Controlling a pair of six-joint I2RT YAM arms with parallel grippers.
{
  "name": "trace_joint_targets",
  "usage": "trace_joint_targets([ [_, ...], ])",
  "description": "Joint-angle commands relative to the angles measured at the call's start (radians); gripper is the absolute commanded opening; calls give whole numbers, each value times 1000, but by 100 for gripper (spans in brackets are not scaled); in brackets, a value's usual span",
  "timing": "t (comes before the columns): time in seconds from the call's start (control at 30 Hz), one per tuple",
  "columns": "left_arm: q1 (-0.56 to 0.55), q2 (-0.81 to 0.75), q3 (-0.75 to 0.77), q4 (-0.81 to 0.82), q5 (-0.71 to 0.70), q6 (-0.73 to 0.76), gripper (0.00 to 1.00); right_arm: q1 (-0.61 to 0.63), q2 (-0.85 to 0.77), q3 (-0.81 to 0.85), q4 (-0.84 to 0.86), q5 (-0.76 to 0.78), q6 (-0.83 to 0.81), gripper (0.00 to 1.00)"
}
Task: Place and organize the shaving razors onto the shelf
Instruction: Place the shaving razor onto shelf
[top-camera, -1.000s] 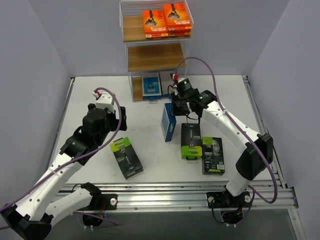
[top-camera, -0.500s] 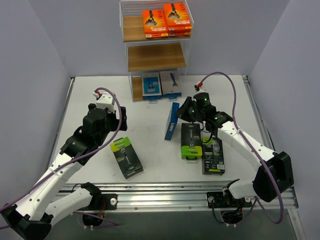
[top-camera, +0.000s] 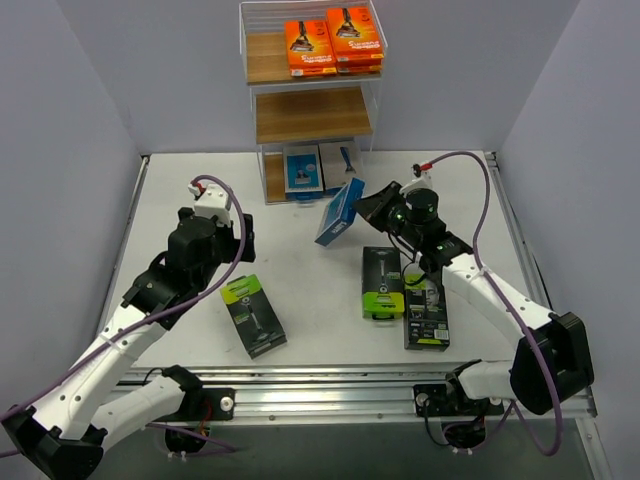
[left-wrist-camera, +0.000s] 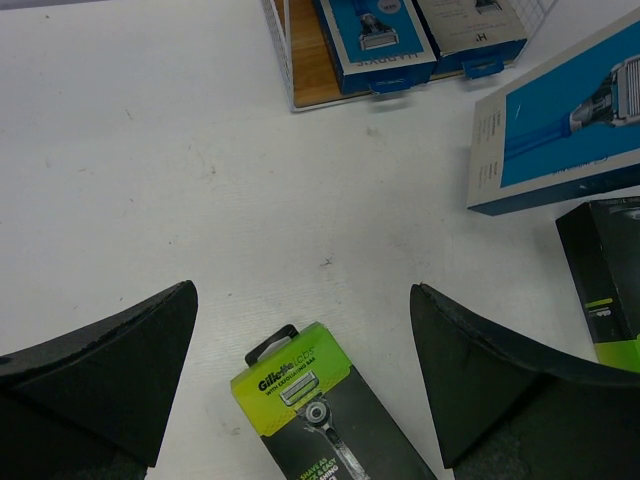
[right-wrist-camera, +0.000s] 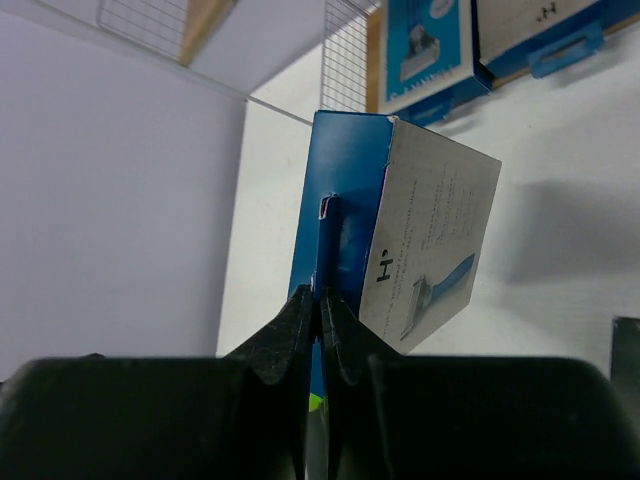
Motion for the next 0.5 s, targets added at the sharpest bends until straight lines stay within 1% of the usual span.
trace_joint_targets([
  [0.0, -8, 5, -3, 34, -1, 3, 96, -15, -3, -8, 262, -26, 75, 0],
  [0.07, -8, 10, -3, 34, 2, 3, 96, -21, 21, -10, 334, -30, 92, 0],
  [0.2, -11, 18, -3, 33, 4, 0, 96, -46, 73, 23, 381, -65, 83, 0],
  [0.3, -11, 18, -4, 36, 5, 0, 96, -69, 122, 32, 448, -93, 104, 0],
  [0.4, -17, 21, -6, 36, 10, -2, 96, -96, 170, 30, 534, -110, 145, 0],
  [0.47, -20, 25, -8, 36, 10, -2, 96, -112, 207, 16, 624, -125, 173, 0],
])
